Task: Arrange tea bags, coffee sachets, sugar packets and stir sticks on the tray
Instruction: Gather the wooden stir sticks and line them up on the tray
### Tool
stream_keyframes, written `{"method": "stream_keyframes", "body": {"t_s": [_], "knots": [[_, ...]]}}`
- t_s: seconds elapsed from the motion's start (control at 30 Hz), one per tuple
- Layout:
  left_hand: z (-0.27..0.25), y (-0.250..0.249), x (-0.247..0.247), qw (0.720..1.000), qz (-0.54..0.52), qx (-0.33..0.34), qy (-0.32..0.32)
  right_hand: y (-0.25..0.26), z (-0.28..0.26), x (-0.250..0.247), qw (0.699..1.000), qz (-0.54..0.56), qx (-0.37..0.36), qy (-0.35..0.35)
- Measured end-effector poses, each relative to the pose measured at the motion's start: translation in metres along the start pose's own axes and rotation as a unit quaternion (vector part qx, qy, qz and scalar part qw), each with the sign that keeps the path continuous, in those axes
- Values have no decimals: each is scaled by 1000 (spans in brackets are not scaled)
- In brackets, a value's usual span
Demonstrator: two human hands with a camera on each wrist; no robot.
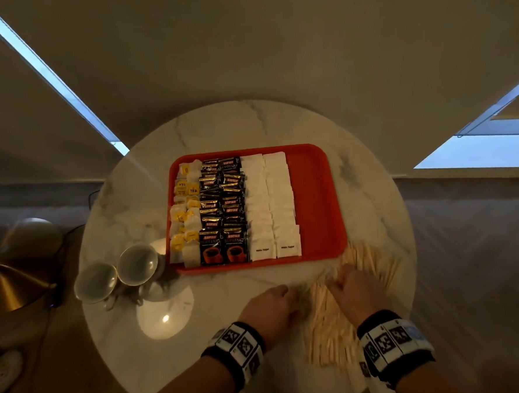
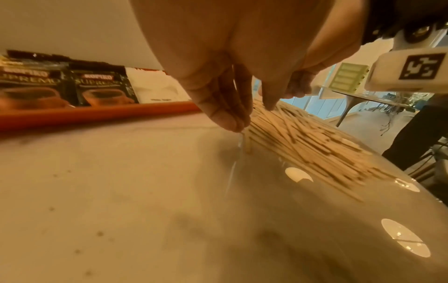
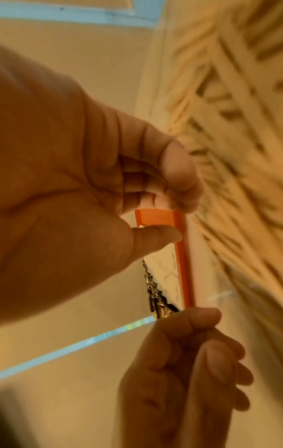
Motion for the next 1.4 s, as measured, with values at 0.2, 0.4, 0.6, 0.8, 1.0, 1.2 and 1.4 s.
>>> {"method": "stream_keyframes", "body": {"t_s": [0.2,0.4,0.6,0.8,1.0,1.2,1.4], "knots": [[9,-23,25,995,-74,-51,-39,-20,-21,12,998,-47,39,22],[19,-33,36,994,32,-81,-68,-4,-22,24,999,-16,16,41],[19,-17,44,991,-7,-120,-60,21,-25,41,994,57,-23,88],[6,11,41,980,-42,-187,-47,40,-28,50,985,93,-101,102],[-12,33,32,969,22,-241,-51,37,-27,44,980,137,-112,93],[-27,59,22,969,68,-232,-51,48,-21,36,978,127,-143,81],[-31,67,4,972,67,-223,-29,69,-13,44,977,57,-183,88]]}}
Point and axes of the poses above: each hand's wrist, its own z-axis towards the middle knuckle, its own x-axis out of the palm, y = z × x, the point moved 5 cm from there along z, towards the middle knuckle, and after that the axes turned 1 degree about x, right-handed, at the moved point
